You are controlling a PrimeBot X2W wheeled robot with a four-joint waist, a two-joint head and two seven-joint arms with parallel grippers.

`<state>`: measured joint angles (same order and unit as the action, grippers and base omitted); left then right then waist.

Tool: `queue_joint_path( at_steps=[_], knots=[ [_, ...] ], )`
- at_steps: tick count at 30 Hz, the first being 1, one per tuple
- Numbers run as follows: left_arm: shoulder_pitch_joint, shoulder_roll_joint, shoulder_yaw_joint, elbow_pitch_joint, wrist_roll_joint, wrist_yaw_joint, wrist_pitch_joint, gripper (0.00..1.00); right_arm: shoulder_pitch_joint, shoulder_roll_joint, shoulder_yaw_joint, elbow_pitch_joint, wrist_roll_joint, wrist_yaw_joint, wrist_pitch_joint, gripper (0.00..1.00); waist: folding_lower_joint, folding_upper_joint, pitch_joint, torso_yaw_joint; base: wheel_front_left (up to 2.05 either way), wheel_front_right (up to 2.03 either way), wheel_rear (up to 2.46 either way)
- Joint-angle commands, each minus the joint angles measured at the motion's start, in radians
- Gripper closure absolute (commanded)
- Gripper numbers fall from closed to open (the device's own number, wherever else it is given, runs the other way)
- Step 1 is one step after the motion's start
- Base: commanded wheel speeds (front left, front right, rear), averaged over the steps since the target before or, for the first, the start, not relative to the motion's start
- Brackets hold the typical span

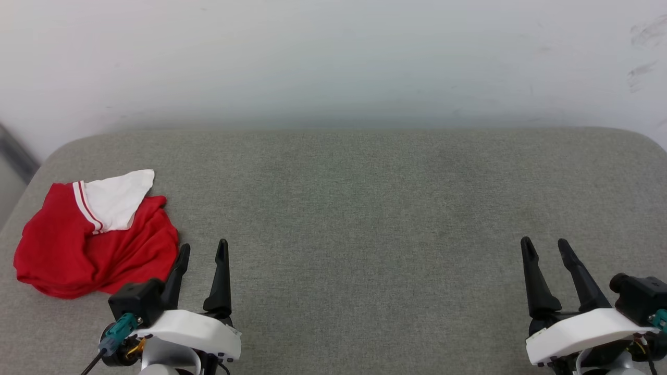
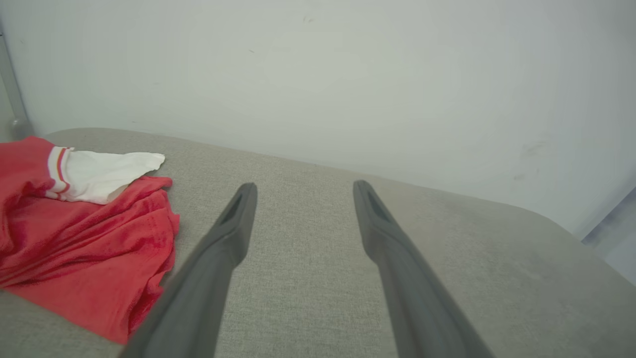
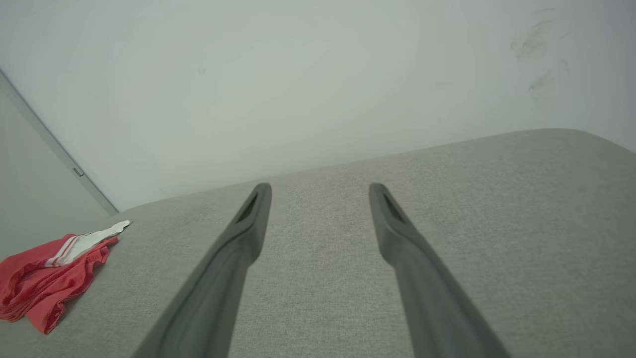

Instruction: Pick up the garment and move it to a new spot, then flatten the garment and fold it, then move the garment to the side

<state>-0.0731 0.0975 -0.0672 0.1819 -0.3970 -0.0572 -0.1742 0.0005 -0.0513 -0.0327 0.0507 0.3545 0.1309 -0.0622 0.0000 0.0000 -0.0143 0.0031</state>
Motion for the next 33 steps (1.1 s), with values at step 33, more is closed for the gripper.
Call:
queue_joint_path(
  at_steps=[33],
  knots=[
    [-0.03, 0.033, -0.053, 0.05, 0.254, 0.035, -0.074, 0.0, 0.011, 0.002, -0.004, 0.029, -0.207, 0.0, -0.029, 0.0, 0.0, 0.0, -0.008, -0.012, 0.0, 0.0, 0.0]
  ],
)
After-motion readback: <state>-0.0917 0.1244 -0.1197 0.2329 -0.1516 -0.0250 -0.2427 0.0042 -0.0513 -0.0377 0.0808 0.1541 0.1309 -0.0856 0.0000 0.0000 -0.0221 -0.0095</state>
